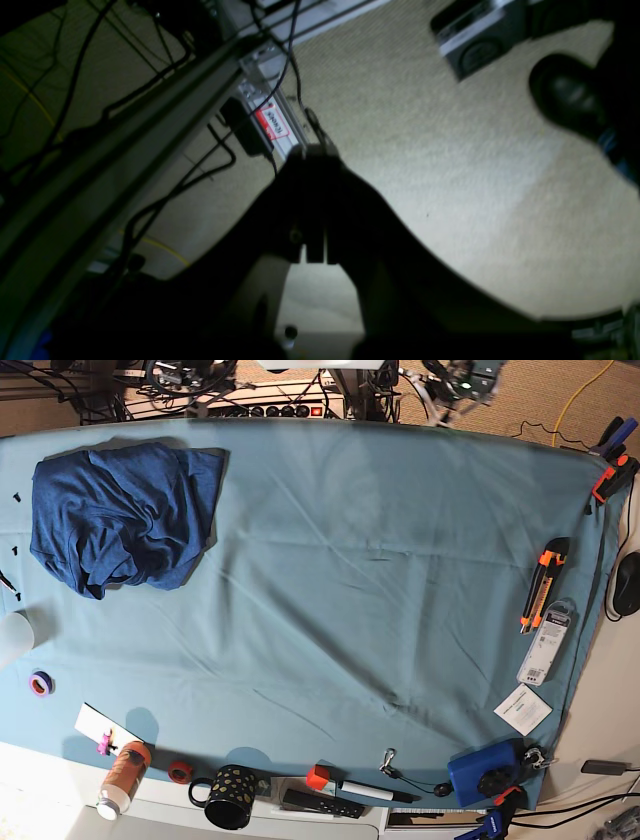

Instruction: Layout the t-shirt on the table in an organized manner, then fold the t-shirt properly

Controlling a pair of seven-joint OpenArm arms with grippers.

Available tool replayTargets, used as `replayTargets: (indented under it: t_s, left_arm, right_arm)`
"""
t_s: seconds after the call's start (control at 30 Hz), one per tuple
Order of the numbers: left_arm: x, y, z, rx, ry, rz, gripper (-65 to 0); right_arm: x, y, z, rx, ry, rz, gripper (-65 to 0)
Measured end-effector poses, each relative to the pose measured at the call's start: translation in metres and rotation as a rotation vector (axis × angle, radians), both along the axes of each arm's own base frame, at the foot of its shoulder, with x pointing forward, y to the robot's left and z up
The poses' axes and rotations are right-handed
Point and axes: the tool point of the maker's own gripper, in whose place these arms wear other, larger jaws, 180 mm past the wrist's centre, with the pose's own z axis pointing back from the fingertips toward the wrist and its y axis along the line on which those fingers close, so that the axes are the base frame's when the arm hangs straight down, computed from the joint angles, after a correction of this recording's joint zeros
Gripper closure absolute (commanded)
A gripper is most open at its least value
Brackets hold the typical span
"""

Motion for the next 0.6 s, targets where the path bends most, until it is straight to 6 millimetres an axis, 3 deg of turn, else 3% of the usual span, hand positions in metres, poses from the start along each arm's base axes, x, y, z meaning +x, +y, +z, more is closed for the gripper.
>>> replayTargets:
  t_s: [0.1,0.33,0.6]
  left_arm:
    - [-0.001,-0.008,-0.001,0.009,-0.003,-0.047,0.0]
    - [0.003,-0.003,-0.002,0.046,-0.014,-0.046,0.0]
    - [0.012,-0.010,-0.001,0.036,-0.028,-0.040,0.0]
  right_arm:
    - [-0.006,0.006,-0.001,0.002,0.014,-0.066,0.0]
    - [0.000,0.015,-0.002,0.014,0.004,-0.105,0.0]
    - [0.000,0.014,-0.002,0.015,0.002,-0.127,0.0]
